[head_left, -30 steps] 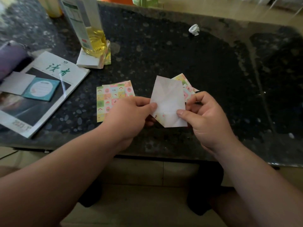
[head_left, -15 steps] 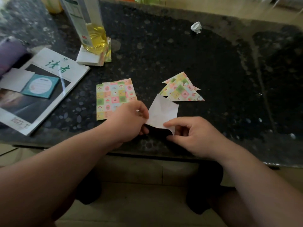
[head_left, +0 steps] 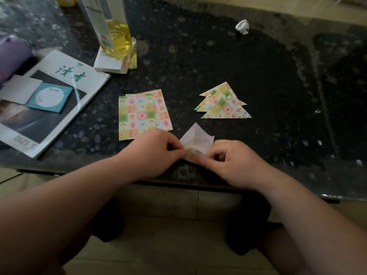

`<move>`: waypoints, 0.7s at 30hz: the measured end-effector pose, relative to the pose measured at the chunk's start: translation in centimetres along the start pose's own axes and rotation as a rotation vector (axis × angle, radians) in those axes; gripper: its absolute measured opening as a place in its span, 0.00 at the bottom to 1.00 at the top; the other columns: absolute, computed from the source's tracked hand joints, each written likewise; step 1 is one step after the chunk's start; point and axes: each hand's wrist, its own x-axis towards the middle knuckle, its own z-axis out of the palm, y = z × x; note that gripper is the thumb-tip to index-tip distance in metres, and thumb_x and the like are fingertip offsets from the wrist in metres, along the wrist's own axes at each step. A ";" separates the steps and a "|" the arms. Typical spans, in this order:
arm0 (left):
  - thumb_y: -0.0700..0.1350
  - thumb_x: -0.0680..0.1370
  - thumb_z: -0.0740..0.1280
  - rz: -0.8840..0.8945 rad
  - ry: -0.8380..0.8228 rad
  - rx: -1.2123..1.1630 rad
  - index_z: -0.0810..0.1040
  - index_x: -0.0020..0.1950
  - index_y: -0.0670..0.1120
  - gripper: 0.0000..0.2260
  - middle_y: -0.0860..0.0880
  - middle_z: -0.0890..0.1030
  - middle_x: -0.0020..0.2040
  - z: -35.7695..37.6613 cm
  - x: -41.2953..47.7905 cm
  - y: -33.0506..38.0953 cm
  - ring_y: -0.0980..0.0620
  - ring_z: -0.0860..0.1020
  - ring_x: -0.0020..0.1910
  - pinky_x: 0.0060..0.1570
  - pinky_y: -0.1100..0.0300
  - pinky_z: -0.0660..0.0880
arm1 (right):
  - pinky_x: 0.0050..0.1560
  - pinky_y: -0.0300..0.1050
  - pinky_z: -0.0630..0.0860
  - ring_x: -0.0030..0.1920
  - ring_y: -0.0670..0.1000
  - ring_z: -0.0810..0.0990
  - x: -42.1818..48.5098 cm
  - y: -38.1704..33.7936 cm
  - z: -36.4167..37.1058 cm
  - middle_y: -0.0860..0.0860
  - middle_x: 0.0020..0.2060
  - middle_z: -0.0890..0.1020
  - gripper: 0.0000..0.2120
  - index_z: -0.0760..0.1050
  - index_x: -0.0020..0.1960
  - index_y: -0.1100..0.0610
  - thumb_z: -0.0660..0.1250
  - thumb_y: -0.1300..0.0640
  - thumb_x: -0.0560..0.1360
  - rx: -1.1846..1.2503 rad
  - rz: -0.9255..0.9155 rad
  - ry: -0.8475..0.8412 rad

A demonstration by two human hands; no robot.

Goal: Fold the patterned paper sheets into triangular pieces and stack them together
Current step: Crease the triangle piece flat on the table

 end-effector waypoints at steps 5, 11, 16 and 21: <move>0.50 0.79 0.72 -0.003 0.079 0.014 0.79 0.43 0.59 0.06 0.62 0.78 0.39 0.4 0.1 -0.1 0.63 0.77 0.41 0.40 0.71 0.71 | 0.40 0.45 0.77 0.39 0.45 0.80 0.4 -0.7 0.1 0.46 0.35 0.83 0.15 0.84 0.40 0.50 0.71 0.41 0.78 0.035 0.153 0.050; 0.50 0.80 0.70 0.016 0.133 0.136 0.74 0.46 0.55 0.06 0.56 0.78 0.44 1.2 -0.1 0.0 0.58 0.75 0.43 0.41 0.65 0.74 | 0.40 0.43 0.79 0.40 0.44 0.80 1.0 -1.5 0.8 0.44 0.38 0.82 0.10 0.81 0.42 0.48 0.73 0.44 0.76 -0.008 0.255 0.140; 0.47 0.80 0.70 0.081 0.173 0.171 0.67 0.54 0.55 0.12 0.57 0.75 0.46 2.0 -0.5 -0.3 0.58 0.74 0.43 0.42 0.59 0.74 | 0.44 0.51 0.83 0.39 0.46 0.81 1.3 -1.9 1.1 0.45 0.37 0.82 0.09 0.80 0.41 0.48 0.73 0.46 0.77 -0.061 0.262 0.162; 0.46 0.81 0.68 0.193 0.239 0.222 0.77 0.65 0.52 0.12 0.58 0.75 0.49 2.5 -0.2 -1.5 0.55 0.73 0.51 0.50 0.60 0.69 | 0.41 0.49 0.81 0.39 0.47 0.81 1.4 -2.1 1.0 0.46 0.36 0.82 0.09 0.78 0.41 0.49 0.74 0.47 0.77 -0.056 0.278 0.193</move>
